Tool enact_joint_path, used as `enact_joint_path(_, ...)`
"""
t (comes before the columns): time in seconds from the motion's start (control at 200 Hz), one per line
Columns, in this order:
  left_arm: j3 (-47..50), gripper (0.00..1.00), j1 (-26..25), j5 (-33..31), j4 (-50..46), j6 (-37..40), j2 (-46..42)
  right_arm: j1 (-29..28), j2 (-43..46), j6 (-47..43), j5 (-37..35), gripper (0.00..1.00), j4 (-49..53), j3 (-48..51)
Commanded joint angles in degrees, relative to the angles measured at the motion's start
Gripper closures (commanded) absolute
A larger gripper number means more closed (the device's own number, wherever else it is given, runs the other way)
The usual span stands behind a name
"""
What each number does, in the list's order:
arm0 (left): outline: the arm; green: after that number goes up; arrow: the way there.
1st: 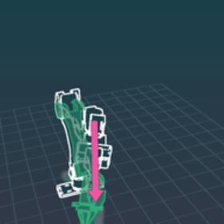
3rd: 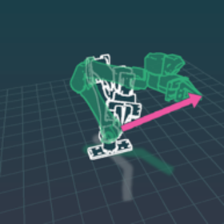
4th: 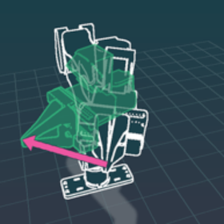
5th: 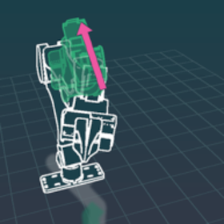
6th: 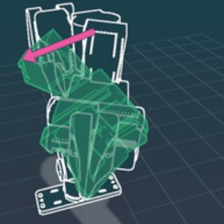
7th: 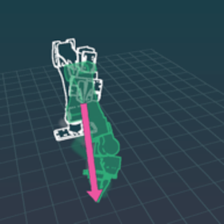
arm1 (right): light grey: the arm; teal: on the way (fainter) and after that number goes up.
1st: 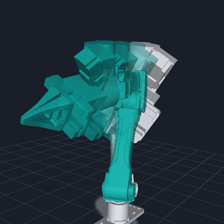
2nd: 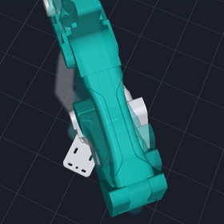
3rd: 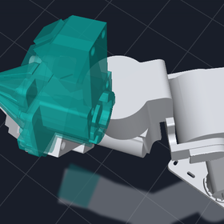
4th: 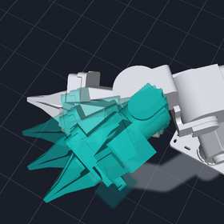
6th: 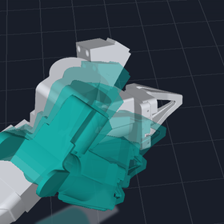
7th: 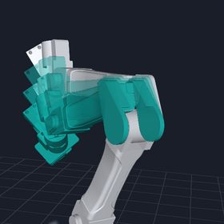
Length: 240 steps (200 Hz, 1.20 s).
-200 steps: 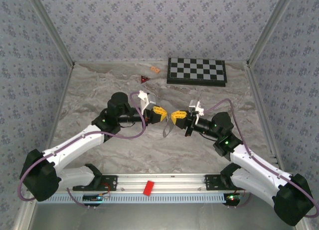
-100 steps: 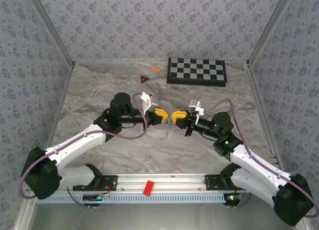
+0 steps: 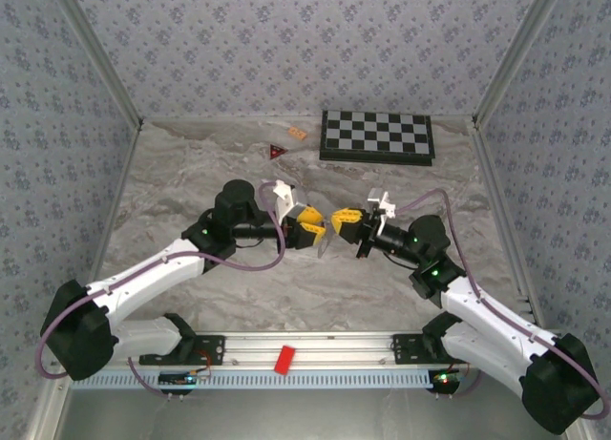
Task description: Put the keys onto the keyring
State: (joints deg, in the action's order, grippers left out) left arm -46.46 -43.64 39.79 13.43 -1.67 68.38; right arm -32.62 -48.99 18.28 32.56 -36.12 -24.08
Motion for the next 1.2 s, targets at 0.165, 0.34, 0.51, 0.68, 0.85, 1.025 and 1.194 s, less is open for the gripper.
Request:
enact_joint_path(0.165,-1.3,0.56,0.0,-4.2,1.4,-3.4,-0.5,0.8,1.0,1.8,-0.2,1.00,-4.9,0.8)
enact_joint_path(0.34,0.2,0.52,0.9,-6.1,9.2,-11.9,-0.6,0.7,0.6,2.1,1.1,1.00,-6.1,0.9)
enact_joint_path(0.51,-0.6,0.53,0.9,-2.7,13.6,-16.9,1.4,0.8,0.7,2.3,1.4,1.00,-6.6,1.0)
enact_joint_path(0.68,-2.3,0.54,0.6,-1.2,13.0,-17.7,4.5,0.7,0.7,2.6,1.7,1.00,-6.9,1.0)
enact_joint_path(0.85,-3.2,0.58,0.5,0.2,12.9,-18.1,6.3,0.6,1.0,2.6,1.6,1.00,-6.9,1.1)
enact_joint_path(1.025,-3.5,0.65,0.4,0.6,13.4,-18.3,6.2,0.7,0.8,2.6,1.7,1.00,-7.0,1.1)
enact_joint_path(1.194,-3.9,0.80,0.0,2.0,13.2,-17.9,6.6,0.6,0.5,2.6,1.6,1.00,-7.1,1.0)
